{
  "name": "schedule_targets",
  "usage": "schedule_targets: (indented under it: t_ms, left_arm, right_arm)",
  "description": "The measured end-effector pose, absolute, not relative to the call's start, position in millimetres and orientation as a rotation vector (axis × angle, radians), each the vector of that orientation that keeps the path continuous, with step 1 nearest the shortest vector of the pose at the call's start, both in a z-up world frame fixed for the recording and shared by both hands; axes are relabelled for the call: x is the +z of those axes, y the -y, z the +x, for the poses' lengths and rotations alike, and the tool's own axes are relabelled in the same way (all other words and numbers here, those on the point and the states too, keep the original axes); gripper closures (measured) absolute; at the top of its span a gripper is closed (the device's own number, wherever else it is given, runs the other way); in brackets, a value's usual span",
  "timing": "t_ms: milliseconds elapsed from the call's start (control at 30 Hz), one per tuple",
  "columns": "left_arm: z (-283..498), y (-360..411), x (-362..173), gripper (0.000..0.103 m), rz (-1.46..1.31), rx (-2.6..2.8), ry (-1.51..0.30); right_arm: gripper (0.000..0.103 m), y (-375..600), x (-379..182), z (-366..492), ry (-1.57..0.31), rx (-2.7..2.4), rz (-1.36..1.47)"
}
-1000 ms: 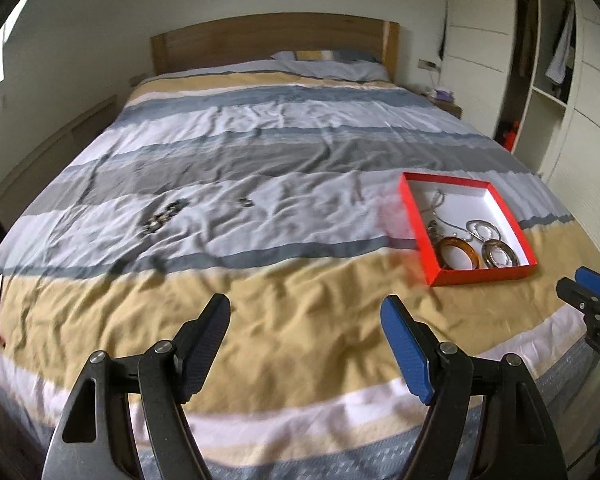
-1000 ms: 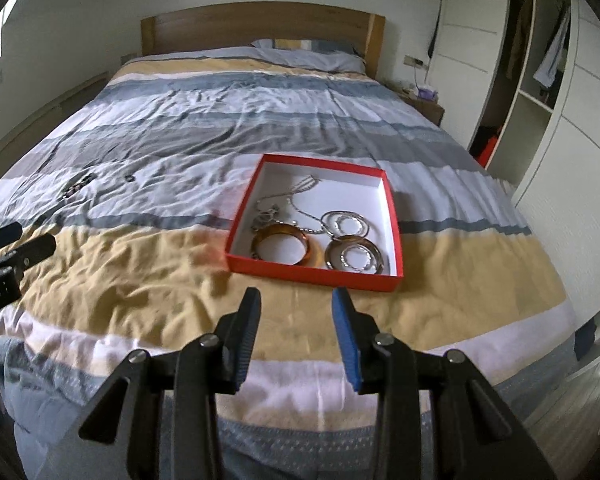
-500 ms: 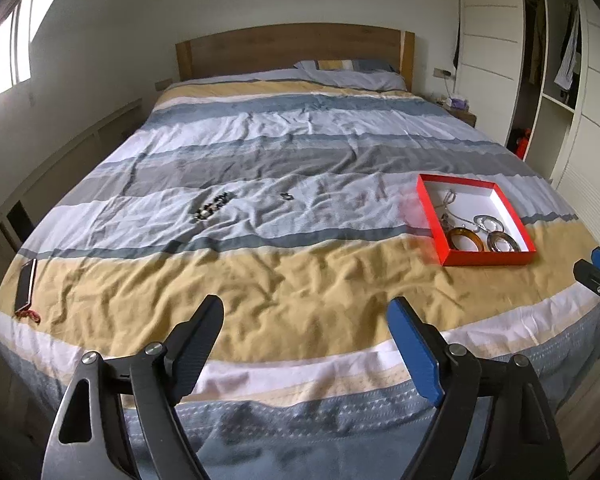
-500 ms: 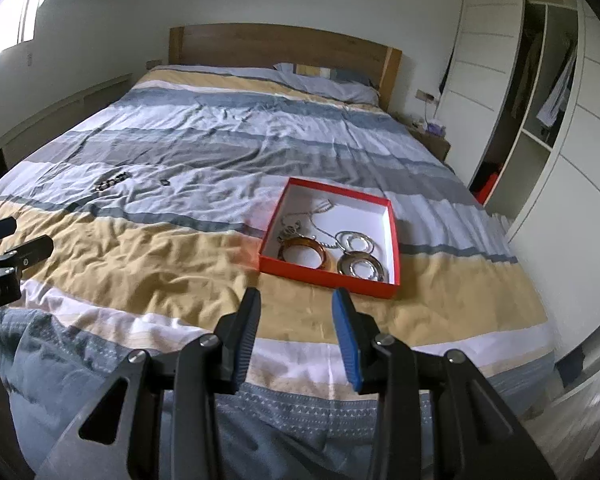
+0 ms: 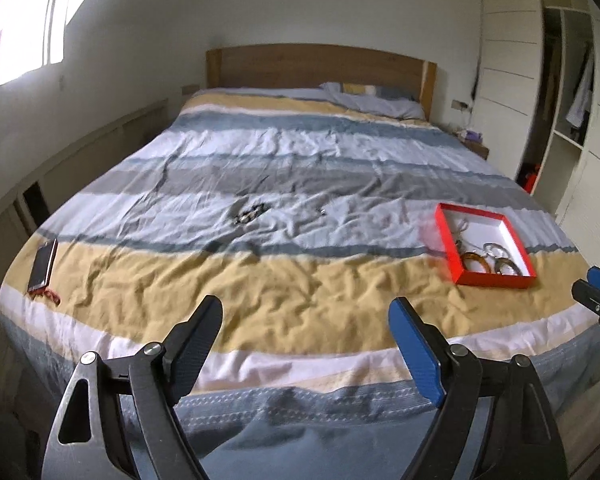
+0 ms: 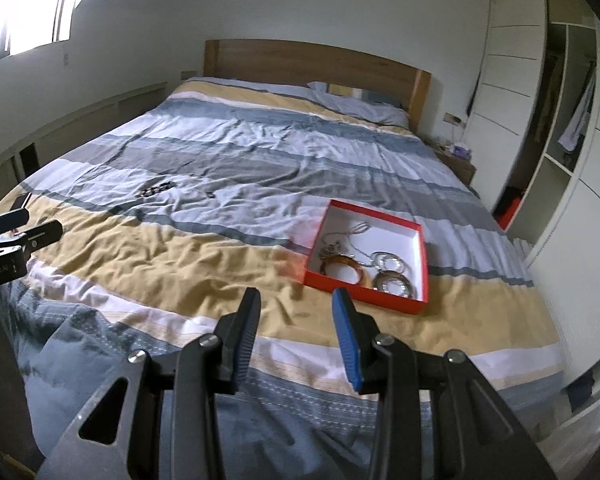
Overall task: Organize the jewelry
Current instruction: 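Move the left tool to the dark beaded bracelet while the right tool approaches the small silver ring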
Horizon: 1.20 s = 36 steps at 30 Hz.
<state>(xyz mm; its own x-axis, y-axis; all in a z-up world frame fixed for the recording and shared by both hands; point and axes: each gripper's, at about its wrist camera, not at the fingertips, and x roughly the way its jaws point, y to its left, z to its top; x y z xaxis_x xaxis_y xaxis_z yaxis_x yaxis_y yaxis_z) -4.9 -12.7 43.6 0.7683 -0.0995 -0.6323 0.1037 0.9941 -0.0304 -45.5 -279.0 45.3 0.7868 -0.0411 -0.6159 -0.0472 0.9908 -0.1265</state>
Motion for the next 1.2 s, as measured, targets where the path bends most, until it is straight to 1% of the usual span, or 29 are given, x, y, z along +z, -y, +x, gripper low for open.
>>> schedule_targets:
  t_ms: [133, 367, 600, 867, 967, 1167, 1200]
  left_arm:
    - [7.2, -7.3, 28.0, 0.016, -0.027, -0.080, -0.722]
    - [59.2, -41.9, -13.1, 0.015, -0.074, -0.023, -0.820]
    - [136.3, -63.5, -38.6, 0.015, -0.068, 0.000, -0.840]
    - [238.5, -60.7, -57.0, 0.015, -0.002, -0.099, -0.818]
    - [277.1, -58.9, -66.9, 0.017, 0.018, -0.145, -0.816]
    - [340.2, -64.7, -95.7, 0.024, 0.038, -0.158, -0.847]
    - [348.7, -64.9, -103.0, 0.027, 0.045, -0.162, -0.859]
  right_arm:
    - [0.067, 272.0, 35.1, -28.1, -0.694, 0.040, -0.132]
    - [0.067, 259.7, 13.0, 27.3, -0.757, 0.109, -0.109]
    - [0.067, 234.4, -10.5, 116.8, -0.797, 0.213, -0.087]
    - [0.067, 195.7, -43.6, 223.9, -0.820, 0.345, -0.023]
    - [0.067, 183.6, -59.5, 259.5, -0.831, 0.383, 0.000]
    - [0.067, 177.2, -88.2, 304.4, -0.863, 0.395, 0.026]
    - [0.067, 176.7, -95.2, 311.4, -0.873, 0.395, 0.034]
